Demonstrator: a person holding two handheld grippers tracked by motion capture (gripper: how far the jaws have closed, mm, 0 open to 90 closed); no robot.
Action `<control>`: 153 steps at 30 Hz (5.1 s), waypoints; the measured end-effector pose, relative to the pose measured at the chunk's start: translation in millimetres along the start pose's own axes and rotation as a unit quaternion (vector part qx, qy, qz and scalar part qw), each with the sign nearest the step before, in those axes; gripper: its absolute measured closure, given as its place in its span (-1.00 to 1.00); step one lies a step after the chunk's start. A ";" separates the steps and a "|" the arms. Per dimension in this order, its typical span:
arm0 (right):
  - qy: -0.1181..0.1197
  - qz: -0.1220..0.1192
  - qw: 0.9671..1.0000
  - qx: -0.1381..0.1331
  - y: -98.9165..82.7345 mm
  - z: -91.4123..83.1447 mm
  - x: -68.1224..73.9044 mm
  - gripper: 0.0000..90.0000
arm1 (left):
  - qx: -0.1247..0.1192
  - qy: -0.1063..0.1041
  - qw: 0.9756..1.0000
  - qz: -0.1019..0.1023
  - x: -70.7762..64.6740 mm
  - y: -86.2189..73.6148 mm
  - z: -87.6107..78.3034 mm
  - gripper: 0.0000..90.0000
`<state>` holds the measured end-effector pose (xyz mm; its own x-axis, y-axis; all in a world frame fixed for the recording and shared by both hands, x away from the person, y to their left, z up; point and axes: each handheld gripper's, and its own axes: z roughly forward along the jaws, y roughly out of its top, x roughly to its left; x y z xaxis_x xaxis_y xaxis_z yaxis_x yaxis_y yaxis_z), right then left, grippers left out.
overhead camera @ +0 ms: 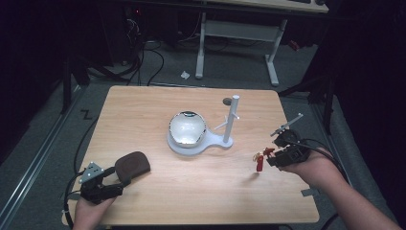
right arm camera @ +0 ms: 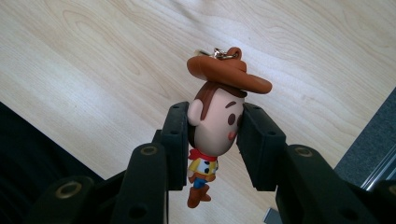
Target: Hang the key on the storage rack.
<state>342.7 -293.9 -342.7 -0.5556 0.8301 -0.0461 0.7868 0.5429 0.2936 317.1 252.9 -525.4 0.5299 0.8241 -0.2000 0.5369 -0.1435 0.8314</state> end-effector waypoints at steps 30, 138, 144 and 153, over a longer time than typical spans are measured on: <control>-0.015 -0.035 0.999 -0.021 51.5 -26.6 9.9 0.45 | -0.004 -0.004 1.000 -0.004 2.4 -0.3 -1.9 -0.57; 0.023 0.012 0.997 -0.068 84.1 64.8 -7.3 0.34 | -0.003 -0.010 1.000 -0.011 6.6 -1.2 -1.6 -0.56; 0.018 0.015 0.997 -0.074 76.6 57.6 -9.2 0.33 | -0.003 -0.009 1.000 -0.010 5.7 -0.9 -1.8 -0.56; 0.014 0.025 0.996 -0.080 60.0 55.3 -10.4 0.28 | -0.001 -0.010 1.000 -0.007 4.6 -0.4 0.1 -0.56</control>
<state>410.6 -263.0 -377.4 -0.5254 0.8508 -0.0004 0.7623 0.4709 0.4439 319.4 256.7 -526.8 0.5352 0.8154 -0.2208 0.5428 -0.1317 0.8295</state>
